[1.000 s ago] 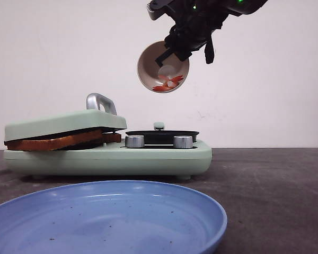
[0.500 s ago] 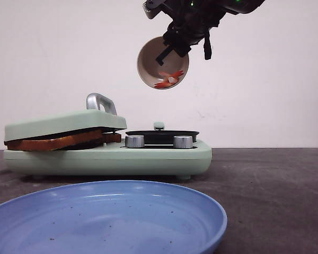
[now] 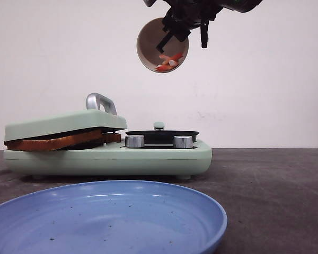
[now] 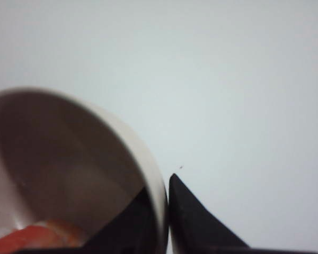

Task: Make breakfast with bread and shrimp
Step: 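Tilt the bowl over the frying pan to pour the shrimp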

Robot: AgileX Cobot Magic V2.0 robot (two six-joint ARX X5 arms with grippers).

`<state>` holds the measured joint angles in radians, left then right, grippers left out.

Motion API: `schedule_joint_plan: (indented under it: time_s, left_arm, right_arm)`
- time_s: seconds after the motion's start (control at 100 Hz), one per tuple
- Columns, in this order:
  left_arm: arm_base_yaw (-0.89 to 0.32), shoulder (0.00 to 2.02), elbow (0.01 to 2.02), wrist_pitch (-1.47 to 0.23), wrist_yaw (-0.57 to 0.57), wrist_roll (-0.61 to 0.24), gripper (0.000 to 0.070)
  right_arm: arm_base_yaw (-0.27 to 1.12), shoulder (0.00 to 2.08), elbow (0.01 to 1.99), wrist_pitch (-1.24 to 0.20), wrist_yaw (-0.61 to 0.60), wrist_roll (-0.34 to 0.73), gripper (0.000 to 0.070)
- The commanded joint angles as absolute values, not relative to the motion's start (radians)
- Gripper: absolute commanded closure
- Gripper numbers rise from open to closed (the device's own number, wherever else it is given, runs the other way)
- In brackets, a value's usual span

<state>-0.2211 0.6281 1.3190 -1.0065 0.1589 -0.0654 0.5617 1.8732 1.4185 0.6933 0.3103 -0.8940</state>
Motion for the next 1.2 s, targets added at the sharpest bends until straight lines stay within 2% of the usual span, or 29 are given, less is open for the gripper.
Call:
schedule_joint_plan:
  time_s: [0.0,0.23,0.6,0.98,1.02,1.1,1.19]
  left_arm:
    - [-0.225,0.633,1.332,-0.999,0.157,-0.052,0.0700]
    - [-0.225,0.633,1.332,-0.999,0.157,-0.052,0.0700]
    - [-0.225,0.632,1.332,-1.002,0.157,-0.052,0.0700]
    - [-0.225,0.625,1.332,-1.005,0.157,-0.052,0.0700]
    - [-0.225,0.624,1.332,-1.005,0.157,-0.052,0.0700]
    - [-0.225,0.623,1.332,-1.005,0.157,-0.052,0.0700]
    - [-0.225,0.623,1.332,-1.004,0.157,-0.053,0.0700]
  right_arm:
    - [0.574,1.891,1.448,0.719,0.308,-0.914,0.0699]
    - [0.589,1.891,1.448,0.755,0.315,-0.989,0.0699]
    - [0.589,1.891,1.448,0.710,0.326,-1.067,0.0699]
    - [0.594,1.891,1.448,0.717,0.342,-1.071,0.0699]
    - [0.595,1.891,1.448,0.716,0.348,-1.040,0.0699]
    - [0.599,1.890,1.450,0.691,0.417,-0.871,0.0699]
    - [0.589,1.860,1.458,0.521,0.480,-0.630,0.0697]
